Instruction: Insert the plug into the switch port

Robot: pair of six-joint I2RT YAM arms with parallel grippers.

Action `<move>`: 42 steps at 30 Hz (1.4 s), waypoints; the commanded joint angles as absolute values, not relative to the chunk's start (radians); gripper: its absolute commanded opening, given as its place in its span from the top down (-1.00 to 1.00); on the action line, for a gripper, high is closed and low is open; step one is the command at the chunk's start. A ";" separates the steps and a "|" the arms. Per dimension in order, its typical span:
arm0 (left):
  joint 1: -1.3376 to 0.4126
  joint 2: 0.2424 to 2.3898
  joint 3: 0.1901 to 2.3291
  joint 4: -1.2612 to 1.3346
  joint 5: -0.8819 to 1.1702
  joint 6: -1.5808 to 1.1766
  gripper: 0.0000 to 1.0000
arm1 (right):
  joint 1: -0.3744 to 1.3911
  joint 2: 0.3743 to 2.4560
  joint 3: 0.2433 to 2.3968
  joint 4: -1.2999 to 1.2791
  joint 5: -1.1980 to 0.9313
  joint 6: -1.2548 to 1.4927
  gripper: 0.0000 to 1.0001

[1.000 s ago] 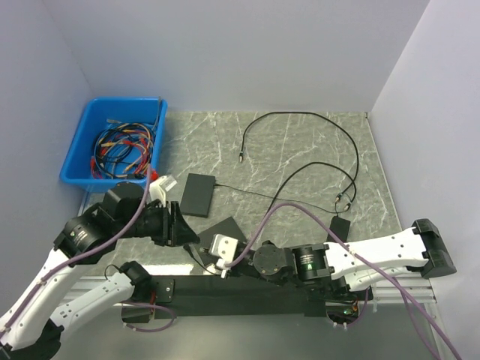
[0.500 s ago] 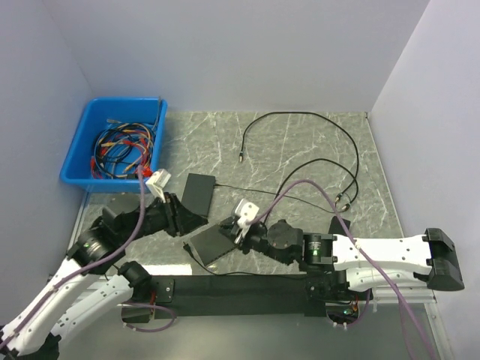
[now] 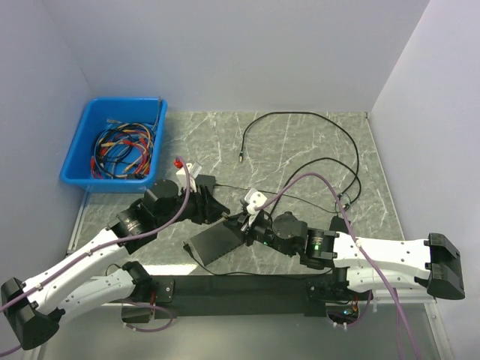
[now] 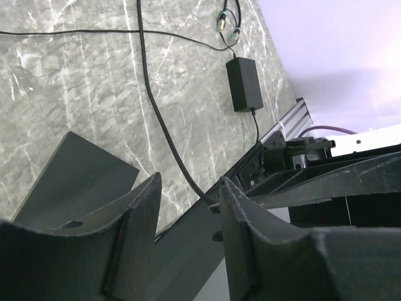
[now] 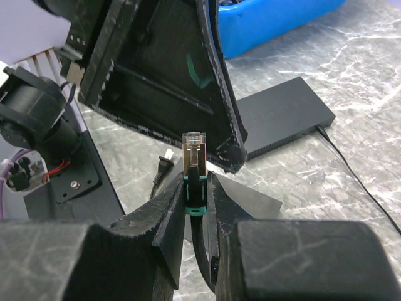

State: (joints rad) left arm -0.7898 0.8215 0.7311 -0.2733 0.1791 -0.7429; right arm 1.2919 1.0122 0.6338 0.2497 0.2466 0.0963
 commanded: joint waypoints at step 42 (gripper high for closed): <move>-0.857 0.814 0.808 -0.258 0.123 -0.735 0.25 | 1.230 1.025 0.640 0.351 0.232 0.140 1.00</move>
